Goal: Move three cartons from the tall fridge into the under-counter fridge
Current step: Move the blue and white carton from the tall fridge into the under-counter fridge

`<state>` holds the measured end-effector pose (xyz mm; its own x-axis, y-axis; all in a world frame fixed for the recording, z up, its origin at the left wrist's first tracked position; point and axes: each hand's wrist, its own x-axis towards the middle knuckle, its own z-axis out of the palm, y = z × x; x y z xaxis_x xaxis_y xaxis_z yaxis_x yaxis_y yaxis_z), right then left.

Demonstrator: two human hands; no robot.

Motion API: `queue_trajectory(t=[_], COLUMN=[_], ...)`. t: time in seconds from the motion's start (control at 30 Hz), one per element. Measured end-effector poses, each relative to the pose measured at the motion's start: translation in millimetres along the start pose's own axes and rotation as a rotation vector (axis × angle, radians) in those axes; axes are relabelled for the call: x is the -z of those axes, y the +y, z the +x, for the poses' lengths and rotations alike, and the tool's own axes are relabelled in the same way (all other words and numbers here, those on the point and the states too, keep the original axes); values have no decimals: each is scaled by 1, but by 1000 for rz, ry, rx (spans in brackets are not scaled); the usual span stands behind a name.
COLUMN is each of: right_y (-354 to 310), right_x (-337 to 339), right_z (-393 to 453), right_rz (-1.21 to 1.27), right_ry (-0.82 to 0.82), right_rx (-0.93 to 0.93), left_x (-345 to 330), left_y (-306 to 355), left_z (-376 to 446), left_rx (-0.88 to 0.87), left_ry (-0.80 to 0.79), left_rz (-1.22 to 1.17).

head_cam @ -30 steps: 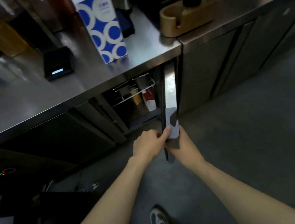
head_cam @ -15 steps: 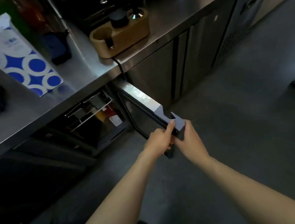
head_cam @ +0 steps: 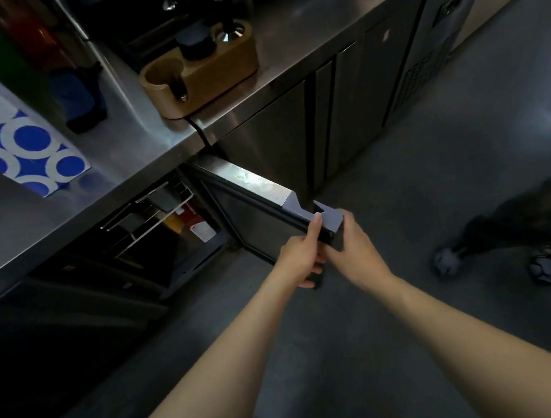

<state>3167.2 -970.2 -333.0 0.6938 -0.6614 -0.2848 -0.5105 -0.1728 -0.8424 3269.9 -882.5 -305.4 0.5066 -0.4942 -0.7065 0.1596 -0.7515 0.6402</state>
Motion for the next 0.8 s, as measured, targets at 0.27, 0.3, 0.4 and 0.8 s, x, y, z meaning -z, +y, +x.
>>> queue_trajectory(t=[0.27,0.3,0.4,0.8], right_y=[-58,-70,-112,-304], right_x=[2,1,-9,-76], right_z=[-11,-12,-12,5], right_rz=[-273,-288,-312,-365], right_ry=[190,195,172,42], right_rx=[228,255,307,556], left_x=[50,62,104,290], left_y=[1,1,1,-3], left_z=[-47,-55,-80,-155], left_rx=[-99,-122,-153,-171], left_ry=[143,167,248,501], left_rz=[-49,-57,-105,-396])
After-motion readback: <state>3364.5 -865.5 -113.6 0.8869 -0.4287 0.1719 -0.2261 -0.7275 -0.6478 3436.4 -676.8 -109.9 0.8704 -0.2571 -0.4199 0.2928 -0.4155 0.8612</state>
